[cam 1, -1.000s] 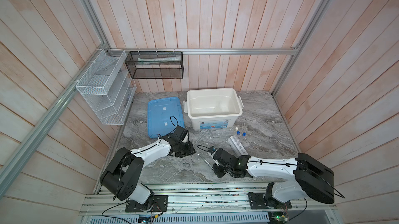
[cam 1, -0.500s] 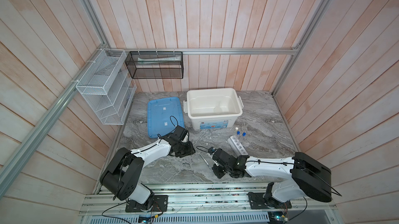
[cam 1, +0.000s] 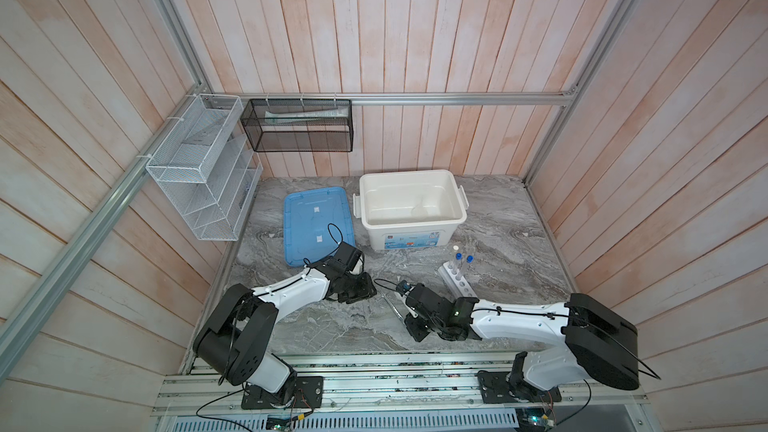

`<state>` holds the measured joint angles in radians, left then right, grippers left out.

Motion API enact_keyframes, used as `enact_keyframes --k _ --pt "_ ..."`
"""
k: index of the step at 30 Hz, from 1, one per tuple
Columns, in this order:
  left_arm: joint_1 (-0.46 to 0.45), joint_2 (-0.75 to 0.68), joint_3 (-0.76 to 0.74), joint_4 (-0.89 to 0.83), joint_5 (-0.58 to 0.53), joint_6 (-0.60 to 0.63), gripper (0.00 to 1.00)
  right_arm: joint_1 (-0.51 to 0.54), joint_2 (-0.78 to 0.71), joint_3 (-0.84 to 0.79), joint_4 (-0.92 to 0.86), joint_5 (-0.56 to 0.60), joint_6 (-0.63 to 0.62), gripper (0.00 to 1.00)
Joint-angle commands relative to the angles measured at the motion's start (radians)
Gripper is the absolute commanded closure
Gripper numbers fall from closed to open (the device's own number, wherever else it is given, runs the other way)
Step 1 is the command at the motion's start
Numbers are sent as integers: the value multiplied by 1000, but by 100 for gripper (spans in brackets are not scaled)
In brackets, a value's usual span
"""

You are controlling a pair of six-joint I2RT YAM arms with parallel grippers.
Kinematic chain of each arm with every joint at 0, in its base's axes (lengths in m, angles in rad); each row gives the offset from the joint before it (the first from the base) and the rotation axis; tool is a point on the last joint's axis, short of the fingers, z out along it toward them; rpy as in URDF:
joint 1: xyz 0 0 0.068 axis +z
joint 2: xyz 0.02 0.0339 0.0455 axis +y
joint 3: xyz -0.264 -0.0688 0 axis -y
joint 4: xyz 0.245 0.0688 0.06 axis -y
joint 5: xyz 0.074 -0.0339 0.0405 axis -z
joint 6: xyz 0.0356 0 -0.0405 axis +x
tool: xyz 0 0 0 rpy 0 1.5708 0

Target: Organize the chemistry lab equipment

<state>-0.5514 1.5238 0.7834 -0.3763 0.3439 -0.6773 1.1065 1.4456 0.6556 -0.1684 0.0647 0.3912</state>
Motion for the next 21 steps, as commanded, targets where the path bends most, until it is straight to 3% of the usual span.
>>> enact_keyframes --k 1,21 --pt "5 6 11 14 13 -1 54 6 18 20 -9 3 -10 84" --pt "7 11 19 14 18 -1 54 21 67 20 -10 9 -9 84"
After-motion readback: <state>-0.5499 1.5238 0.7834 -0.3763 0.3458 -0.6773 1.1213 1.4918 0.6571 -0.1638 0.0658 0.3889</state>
